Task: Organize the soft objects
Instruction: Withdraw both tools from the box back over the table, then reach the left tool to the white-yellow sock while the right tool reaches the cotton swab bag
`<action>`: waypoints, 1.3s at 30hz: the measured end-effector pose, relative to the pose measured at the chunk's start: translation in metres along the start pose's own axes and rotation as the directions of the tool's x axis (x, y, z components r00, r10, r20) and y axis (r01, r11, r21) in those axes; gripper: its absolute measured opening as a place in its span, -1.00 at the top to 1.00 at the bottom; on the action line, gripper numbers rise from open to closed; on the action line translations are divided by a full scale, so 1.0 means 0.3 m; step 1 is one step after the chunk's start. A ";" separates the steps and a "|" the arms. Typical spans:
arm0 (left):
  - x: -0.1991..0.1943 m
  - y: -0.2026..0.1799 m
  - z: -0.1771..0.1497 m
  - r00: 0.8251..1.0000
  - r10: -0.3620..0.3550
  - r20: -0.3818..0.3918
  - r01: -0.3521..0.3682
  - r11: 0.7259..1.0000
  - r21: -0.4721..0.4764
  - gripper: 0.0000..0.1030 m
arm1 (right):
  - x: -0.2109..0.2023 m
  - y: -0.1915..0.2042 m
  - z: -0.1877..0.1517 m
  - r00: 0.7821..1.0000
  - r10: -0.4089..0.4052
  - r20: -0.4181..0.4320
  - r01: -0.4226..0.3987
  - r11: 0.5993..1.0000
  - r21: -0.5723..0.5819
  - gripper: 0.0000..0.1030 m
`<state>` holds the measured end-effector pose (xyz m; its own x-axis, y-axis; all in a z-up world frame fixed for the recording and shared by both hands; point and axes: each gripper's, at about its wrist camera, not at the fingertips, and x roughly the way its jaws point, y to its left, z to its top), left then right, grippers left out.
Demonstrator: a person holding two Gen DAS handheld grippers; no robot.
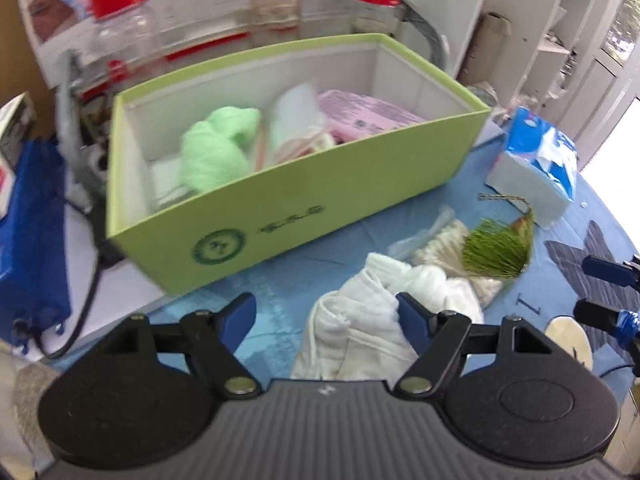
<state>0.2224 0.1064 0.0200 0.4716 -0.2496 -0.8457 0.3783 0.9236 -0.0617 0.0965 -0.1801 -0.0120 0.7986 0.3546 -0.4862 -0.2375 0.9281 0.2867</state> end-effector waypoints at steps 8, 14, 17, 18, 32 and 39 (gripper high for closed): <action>-0.084 0.121 -0.244 0.989 0.148 -0.018 -0.149 0.973 -0.176 -0.48 | 0.012 0.042 -0.005 0.999 0.036 -0.008 -0.036 0.999 -0.010 -0.06; -0.166 0.126 -0.425 1.000 -0.011 0.012 0.014 0.975 -0.223 -0.49 | 0.001 0.068 0.003 0.999 0.040 0.002 -0.040 0.999 -0.035 -0.07; -0.212 0.086 -0.512 1.000 -0.012 -0.004 0.011 0.976 -0.218 -0.48 | -0.012 0.071 0.006 0.999 0.032 0.003 -0.032 0.998 -0.049 -0.07; -0.232 0.089 -0.538 1.000 -0.019 -0.012 0.016 0.972 -0.236 -0.48 | -0.016 0.070 0.005 1.000 0.029 0.004 -0.029 0.998 -0.054 -0.07; -0.219 0.052 -0.612 0.989 0.146 -0.024 -0.146 0.937 -0.318 -0.50 | 0.037 0.087 0.024 1.000 0.000 -0.014 -0.002 0.987 -0.159 -0.09; -0.168 0.034 -0.599 0.982 0.188 -0.004 -0.180 0.937 -0.300 -0.51 | 0.108 0.061 0.080 0.994 -0.030 -0.104 -0.010 0.932 -0.363 -0.09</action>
<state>0.0593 0.1806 -0.0332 0.5307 -0.0706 -0.8446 0.0306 0.9975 -0.0642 0.1315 -0.1544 -0.0028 0.7435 0.3364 -0.5780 -0.4298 0.9025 -0.0277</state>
